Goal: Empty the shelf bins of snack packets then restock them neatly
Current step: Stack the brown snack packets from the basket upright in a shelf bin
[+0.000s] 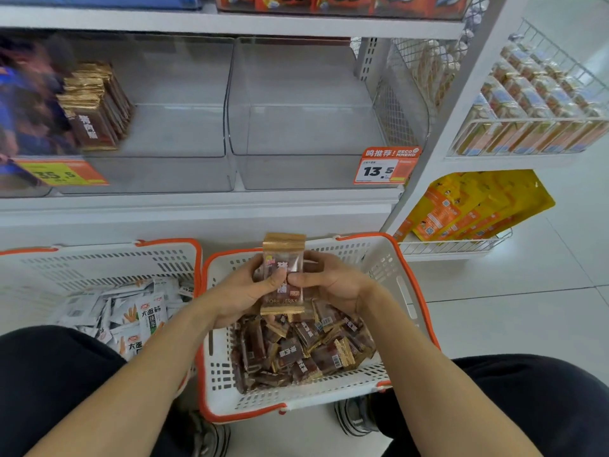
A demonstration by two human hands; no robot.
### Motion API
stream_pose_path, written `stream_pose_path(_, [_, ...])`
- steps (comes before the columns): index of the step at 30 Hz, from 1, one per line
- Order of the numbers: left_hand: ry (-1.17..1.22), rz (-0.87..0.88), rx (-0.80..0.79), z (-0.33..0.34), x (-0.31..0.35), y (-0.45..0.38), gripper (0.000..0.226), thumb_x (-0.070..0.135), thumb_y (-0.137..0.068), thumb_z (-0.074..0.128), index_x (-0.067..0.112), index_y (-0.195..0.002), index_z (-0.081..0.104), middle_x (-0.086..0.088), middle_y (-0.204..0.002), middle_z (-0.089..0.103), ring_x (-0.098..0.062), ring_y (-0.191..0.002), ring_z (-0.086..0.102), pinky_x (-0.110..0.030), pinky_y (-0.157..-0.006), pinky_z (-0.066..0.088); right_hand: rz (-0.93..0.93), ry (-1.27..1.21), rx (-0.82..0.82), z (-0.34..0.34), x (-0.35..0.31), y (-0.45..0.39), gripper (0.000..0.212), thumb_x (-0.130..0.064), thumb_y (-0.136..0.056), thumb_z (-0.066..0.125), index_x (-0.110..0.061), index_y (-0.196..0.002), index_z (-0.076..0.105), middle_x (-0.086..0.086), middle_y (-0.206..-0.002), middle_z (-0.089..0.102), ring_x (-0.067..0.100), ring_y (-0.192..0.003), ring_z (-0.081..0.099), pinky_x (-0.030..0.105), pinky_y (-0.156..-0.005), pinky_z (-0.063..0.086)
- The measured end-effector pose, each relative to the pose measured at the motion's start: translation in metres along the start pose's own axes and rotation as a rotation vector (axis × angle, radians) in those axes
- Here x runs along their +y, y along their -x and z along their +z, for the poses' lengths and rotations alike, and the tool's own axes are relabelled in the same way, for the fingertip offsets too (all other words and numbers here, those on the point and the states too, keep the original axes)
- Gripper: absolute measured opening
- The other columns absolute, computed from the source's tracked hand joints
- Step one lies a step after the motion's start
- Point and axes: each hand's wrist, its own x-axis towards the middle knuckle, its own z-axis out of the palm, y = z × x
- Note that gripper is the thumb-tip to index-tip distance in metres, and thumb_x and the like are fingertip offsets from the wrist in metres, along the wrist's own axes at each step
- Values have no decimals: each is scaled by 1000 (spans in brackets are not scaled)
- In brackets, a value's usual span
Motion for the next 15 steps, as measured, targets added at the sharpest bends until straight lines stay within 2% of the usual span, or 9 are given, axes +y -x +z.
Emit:
stream_pose_path(2, [-191,61,0,-10,22,6,81,72,-68,68,31,-135,49,3,-122,68,-20,-114,65,-23,-72,57,-76,32,44,14,-12,-6,54,-3,-80,77,-4,-131,59,18,-124,68,32,-110,68,38,-89,56])
stream_pose_path(4, [-372,149,40,-23,40,8,89,86,-68,57,34,-140,44,9,-123,65,-8,-113,64,-20,-84,54,-143,57,131,35,-25,-14,65,-13,-68,81,-7,-129,58,14,-121,69,29,-109,68,39,-90,57])
stream_pose_path(5, [-445,190,93,-32,46,7,94,91,-66,53,35,-141,42,8,-121,66,-5,-108,66,-21,-87,55,-174,44,176,46,-32,-18,71,-20,-62,83,-9,-128,58,12,-121,70,28,-110,68,42,-93,56])
stream_pose_path(7, [-542,272,245,-49,61,10,90,91,-69,46,35,-139,40,5,-114,68,-6,-98,68,-28,-85,57,-238,-2,237,65,-47,-26,75,-26,-59,87,-12,-127,59,8,-120,70,27,-111,68,44,-95,56])
stream_pose_path(8, [-555,317,309,-57,68,13,86,90,-71,43,33,-136,42,6,-111,67,-4,-97,67,-26,-83,56,-274,1,257,73,-56,-31,71,-23,-63,89,-13,-126,59,8,-120,70,26,-111,69,45,-95,57])
stream_pose_path(10, [-540,447,357,-74,84,20,74,84,-79,42,25,-122,54,9,-104,67,4,-90,66,-14,-75,51,-364,56,290,92,-79,-40,58,-8,-72,85,-14,-124,60,7,-119,70,22,-107,70,42,-92,59])
stream_pose_path(12, [-494,552,386,-94,99,31,50,63,-93,39,21,-110,60,9,-96,67,12,-83,63,-5,-70,44,-453,148,349,116,-106,-54,56,2,-72,82,-12,-122,60,6,-113,72,16,-101,70,33,-87,59])
stream_pose_path(13, [-476,579,428,-110,102,36,46,55,-96,35,20,-111,61,9,-99,67,15,-86,61,-4,-73,42,-494,201,370,130,-121,-62,58,1,-69,83,-12,-121,59,5,-111,73,15,-100,70,31,-87,58])
stream_pose_path(15, [-489,612,593,-149,104,46,43,52,-102,36,23,-119,62,11,-110,67,14,-100,58,-6,-84,41,-586,287,361,155,-149,-83,62,0,-64,83,-12,-118,58,6,-109,73,18,-100,71,32,-90,57])
